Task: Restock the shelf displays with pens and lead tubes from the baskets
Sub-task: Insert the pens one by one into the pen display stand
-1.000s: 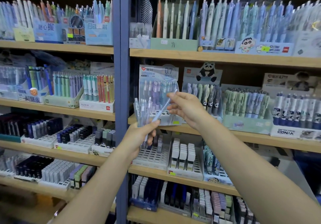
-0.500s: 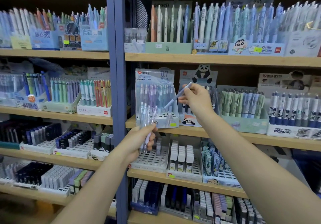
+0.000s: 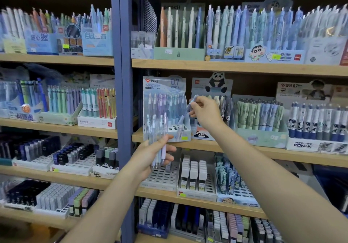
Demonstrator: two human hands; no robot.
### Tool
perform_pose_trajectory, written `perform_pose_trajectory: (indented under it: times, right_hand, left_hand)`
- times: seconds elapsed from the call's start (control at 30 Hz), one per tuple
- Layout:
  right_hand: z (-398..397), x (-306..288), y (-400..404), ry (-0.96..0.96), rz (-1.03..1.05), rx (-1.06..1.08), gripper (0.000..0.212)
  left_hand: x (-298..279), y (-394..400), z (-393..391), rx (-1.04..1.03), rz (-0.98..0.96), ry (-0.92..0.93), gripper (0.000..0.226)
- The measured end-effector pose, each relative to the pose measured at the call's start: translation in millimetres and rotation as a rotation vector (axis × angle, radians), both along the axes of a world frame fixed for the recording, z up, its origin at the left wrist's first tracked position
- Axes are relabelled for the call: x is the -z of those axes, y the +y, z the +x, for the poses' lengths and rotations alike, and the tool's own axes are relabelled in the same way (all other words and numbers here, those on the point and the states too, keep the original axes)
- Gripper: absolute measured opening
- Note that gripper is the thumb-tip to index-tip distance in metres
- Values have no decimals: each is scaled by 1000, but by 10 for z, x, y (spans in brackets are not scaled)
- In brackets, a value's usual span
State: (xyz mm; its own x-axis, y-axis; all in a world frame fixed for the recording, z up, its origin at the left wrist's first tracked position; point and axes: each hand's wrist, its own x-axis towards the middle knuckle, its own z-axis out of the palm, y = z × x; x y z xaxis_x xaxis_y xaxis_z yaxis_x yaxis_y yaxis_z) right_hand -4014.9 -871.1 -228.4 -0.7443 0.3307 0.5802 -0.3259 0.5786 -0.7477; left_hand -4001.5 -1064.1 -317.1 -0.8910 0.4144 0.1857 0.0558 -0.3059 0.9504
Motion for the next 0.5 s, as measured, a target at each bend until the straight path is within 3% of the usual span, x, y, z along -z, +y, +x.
perform_pose_trajectory:
  times: [0.17, 0.27, 0.5]
  right_hand:
    - [-102, -42, -63, 39, 111, 50, 14]
    - [-161, -43, -98, 87, 194, 73, 32]
    - [-225, -12, -78, 110, 328, 49, 28]
  left_hand:
    - [-3, -4, -14, 3, -23, 16, 26]
    - [-7, -8, -32, 15, -21, 15, 32]
    - [-15, 11, -99, 24, -19, 18, 29]
